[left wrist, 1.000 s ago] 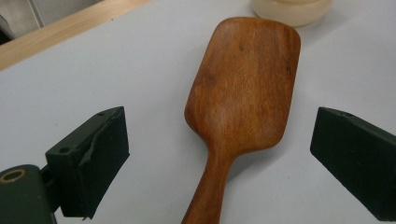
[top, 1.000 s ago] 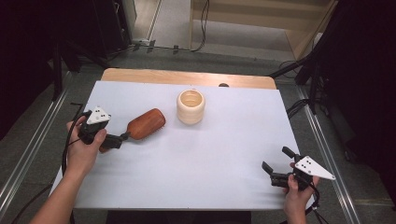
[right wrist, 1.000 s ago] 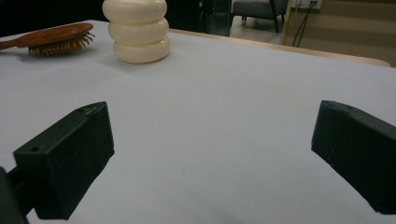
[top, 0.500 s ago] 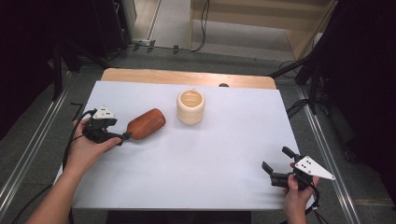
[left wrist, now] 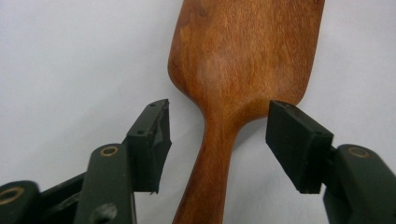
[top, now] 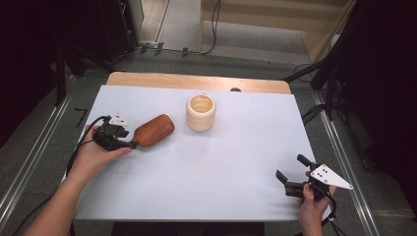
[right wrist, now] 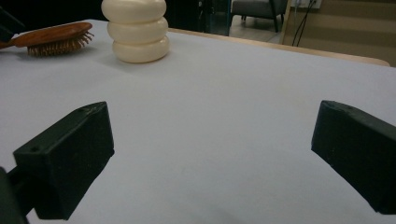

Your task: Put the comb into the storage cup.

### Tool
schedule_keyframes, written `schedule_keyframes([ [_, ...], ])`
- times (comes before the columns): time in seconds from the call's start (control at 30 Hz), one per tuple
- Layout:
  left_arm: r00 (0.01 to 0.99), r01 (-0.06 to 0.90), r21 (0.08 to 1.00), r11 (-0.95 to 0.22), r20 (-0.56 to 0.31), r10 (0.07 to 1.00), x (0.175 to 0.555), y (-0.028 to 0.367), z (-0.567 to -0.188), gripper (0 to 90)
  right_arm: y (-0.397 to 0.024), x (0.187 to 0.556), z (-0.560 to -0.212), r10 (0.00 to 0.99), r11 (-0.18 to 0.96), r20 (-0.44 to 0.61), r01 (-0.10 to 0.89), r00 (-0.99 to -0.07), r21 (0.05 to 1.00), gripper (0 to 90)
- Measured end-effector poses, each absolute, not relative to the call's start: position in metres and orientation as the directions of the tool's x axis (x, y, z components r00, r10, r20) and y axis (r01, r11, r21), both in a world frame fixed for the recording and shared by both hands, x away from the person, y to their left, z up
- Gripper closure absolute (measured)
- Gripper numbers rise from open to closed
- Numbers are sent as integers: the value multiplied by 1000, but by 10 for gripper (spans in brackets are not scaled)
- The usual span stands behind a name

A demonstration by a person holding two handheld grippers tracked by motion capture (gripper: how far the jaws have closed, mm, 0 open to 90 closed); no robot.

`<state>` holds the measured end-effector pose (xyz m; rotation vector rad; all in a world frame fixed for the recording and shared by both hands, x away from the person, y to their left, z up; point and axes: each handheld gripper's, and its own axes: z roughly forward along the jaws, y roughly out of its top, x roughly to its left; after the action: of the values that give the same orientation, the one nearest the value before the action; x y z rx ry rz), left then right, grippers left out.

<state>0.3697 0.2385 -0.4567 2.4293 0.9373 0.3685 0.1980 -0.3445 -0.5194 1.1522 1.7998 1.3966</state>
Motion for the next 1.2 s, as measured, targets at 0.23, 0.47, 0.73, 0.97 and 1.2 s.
schedule_keyframes([
  [0.23, 742, 557, 514, -652, 45, 669, 372, 238, -460, 466, -344, 198, -519, 887, 79, 60, 281, -457, 957, 0],
  [0.47, 760, 552, 490, -675, 38, 649, 374, 239, -460, 502, -344, 198, -519, 887, 79, 61, 280, -457, 957, 0],
  [0.73, 774, 550, 454, -701, 41, 632, 378, 235, -468, 554, -344, 198, -519, 888, 81, 59, 282, -456, 956, 0],
  [0.97, 777, 543, 442, -714, 57, 627, 379, 232, -472, 585, -344, 199, -519, 888, 82, 59, 283, -456, 956, 0],
  [1.2, 779, 547, 441, -711, 43, 626, 382, 231, -475, 596, -344, 198, -519, 887, 83, 59, 285, -457, 955, 0],
])
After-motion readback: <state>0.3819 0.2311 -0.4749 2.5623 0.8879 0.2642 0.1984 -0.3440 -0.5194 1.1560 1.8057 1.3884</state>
